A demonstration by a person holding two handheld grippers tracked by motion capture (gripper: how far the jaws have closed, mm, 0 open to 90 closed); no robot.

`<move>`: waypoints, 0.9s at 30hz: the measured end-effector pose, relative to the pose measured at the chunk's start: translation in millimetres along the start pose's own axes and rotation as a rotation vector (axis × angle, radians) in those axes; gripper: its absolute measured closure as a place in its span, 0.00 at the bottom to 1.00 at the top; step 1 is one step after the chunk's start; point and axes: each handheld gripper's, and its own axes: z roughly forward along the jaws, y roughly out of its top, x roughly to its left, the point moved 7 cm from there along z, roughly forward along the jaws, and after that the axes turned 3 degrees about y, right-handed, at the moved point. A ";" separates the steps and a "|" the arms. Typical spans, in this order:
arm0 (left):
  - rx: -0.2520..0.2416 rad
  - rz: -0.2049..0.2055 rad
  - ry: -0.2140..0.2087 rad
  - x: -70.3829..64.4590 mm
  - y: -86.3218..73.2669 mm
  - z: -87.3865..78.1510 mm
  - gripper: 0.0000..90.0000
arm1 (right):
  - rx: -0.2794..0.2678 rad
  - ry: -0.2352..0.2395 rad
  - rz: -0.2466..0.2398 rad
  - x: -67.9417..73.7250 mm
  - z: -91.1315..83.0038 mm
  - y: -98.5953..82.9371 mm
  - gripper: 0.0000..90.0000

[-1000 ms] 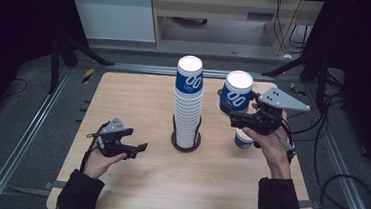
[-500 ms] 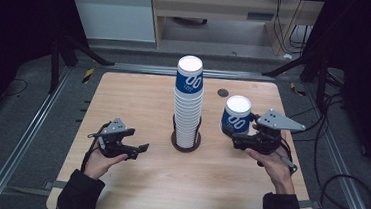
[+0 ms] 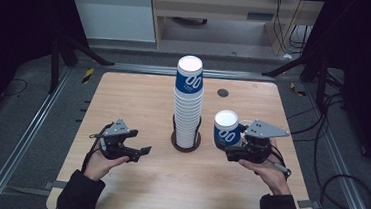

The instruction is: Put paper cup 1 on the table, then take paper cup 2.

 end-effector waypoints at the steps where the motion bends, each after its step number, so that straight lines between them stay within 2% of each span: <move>1: 0.001 0.004 -0.006 -1.3 0.4 0.1 0.18 | 0.009 0.006 -0.004 1.3 1.2 -2.0 0.22; 9: -0.003 0.013 -0.045 -10.0 3.7 -1.1 0.18 | 0.082 0.043 -0.079 14.0 15.7 -10.7 0.22; 14: -0.007 0.020 -0.061 -15.8 6.1 -2.0 0.19 | 0.099 0.064 -0.098 19.6 21.8 -13.4 0.22; 27: -0.011 0.077 -0.104 -35.1 15.0 -4.9 0.19 | 0.203 0.137 -0.190 41.1 49.0 -29.2 0.22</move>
